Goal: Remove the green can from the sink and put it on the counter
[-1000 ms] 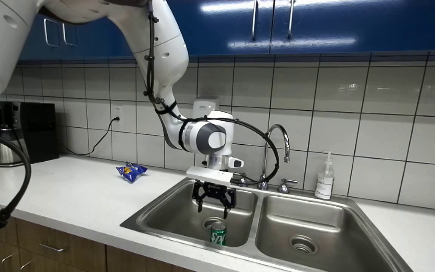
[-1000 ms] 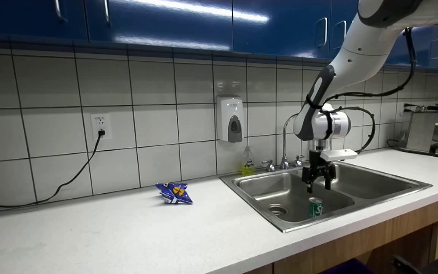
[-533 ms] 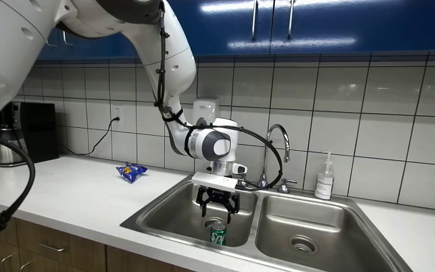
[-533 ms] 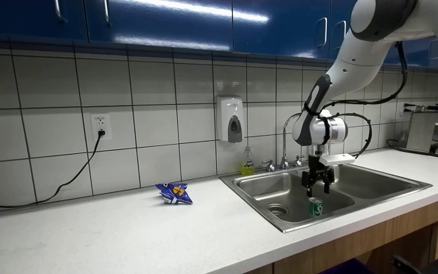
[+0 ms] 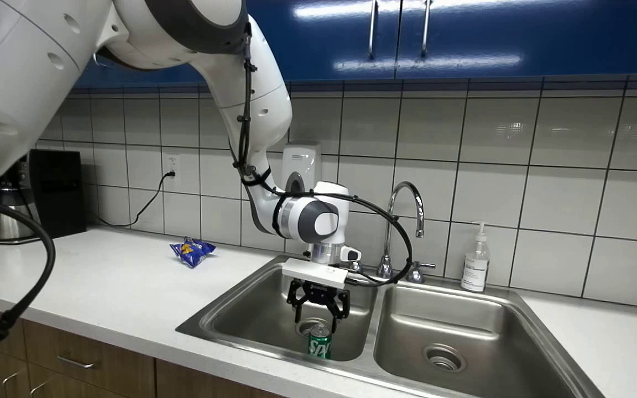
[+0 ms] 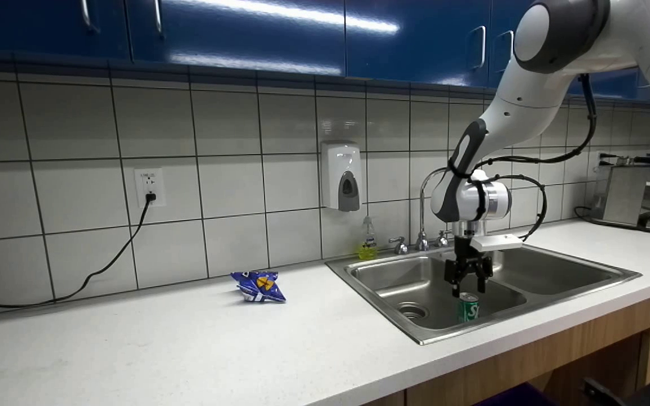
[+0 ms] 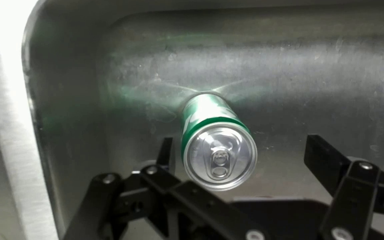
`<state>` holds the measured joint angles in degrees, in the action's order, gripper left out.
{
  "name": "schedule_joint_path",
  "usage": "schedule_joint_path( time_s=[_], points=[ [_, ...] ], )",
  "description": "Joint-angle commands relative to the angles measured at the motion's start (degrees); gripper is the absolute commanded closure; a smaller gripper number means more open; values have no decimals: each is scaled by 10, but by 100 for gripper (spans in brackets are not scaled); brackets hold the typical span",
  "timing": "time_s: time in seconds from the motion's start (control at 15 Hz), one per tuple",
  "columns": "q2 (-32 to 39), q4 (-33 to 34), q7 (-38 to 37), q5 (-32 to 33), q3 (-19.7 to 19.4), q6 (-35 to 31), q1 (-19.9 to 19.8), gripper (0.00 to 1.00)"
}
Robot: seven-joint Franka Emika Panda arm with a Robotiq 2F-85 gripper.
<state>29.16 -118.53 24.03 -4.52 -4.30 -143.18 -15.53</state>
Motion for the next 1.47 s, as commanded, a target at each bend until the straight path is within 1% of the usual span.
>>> schedule_joint_path(
  time_s=[0.0,1.4],
  points=[
    [12,20,19,-4,17,16,-20,0],
    [53,45,12,2,17,15,-24,0]
  ],
)
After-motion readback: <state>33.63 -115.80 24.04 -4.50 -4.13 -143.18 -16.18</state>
